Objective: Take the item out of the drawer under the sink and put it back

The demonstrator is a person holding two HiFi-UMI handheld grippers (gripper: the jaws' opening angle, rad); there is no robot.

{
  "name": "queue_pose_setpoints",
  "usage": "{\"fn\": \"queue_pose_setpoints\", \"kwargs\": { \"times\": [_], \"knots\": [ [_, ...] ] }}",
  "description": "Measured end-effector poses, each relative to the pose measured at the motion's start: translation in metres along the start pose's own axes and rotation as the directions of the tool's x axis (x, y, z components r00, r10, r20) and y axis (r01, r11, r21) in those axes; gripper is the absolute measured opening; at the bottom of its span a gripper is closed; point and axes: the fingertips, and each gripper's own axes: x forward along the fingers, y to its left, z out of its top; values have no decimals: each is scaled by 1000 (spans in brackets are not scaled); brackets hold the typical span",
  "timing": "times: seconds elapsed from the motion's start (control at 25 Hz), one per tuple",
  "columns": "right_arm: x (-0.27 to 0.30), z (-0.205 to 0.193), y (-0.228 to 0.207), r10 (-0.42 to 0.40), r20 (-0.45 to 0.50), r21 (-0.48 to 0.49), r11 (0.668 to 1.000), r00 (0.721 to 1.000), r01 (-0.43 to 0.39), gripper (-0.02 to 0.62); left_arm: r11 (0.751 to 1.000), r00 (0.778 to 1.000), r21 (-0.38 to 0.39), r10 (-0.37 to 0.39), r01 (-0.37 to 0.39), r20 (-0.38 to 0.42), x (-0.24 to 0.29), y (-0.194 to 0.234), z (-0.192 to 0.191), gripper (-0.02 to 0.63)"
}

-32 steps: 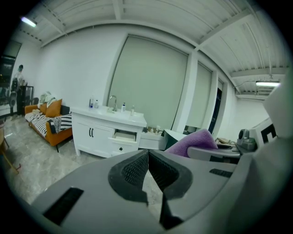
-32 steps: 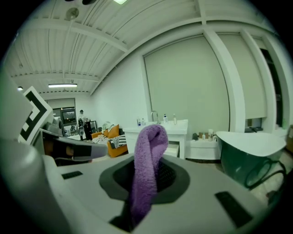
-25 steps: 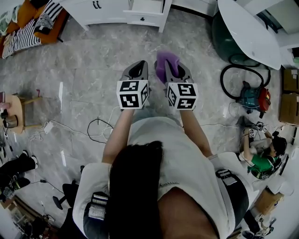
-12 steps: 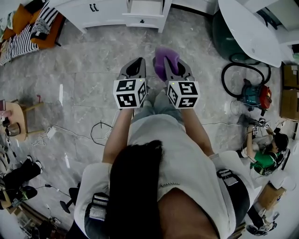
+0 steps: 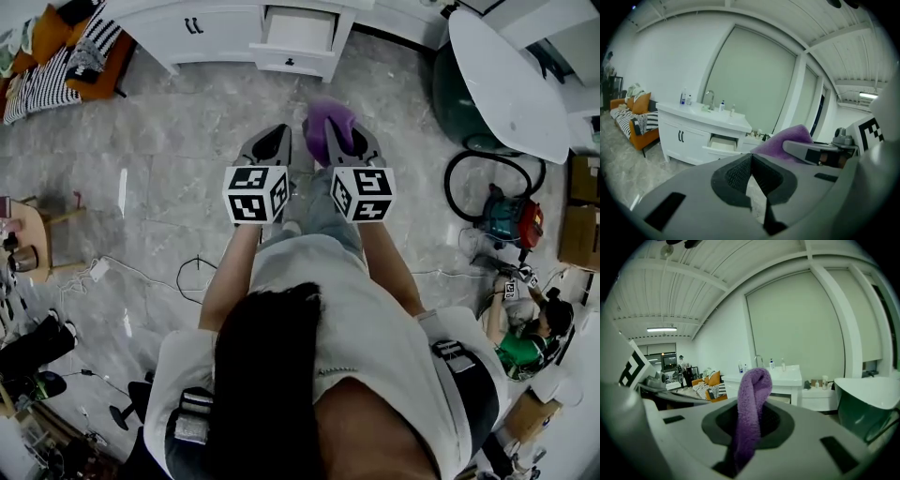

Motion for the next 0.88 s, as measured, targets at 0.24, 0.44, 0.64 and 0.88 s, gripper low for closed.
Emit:
{"fn": "queue_pose_setpoints", "kwargs": {
  "times": [0.24,0.44,0.64,0.88],
  "knots": [
    [59,14,-26,60,-29,-29,998,998,-61,58,996,996,-30,83,-84,-25,57,24,28,5],
    [101,32,-46,102,-44,-29,994,994,-103,58,991,992,-59,123,-123,-1,96,40,59,5],
    [134,40,-77,121,-64,-24,992,991,-123,58,985,988,-76,156,-155,5,137,48,77,5],
    [165,51,-110,132,-84,-25,991,988,-135,58,977,982,-104,189,-188,-5,181,56,92,5]
  ]
}}
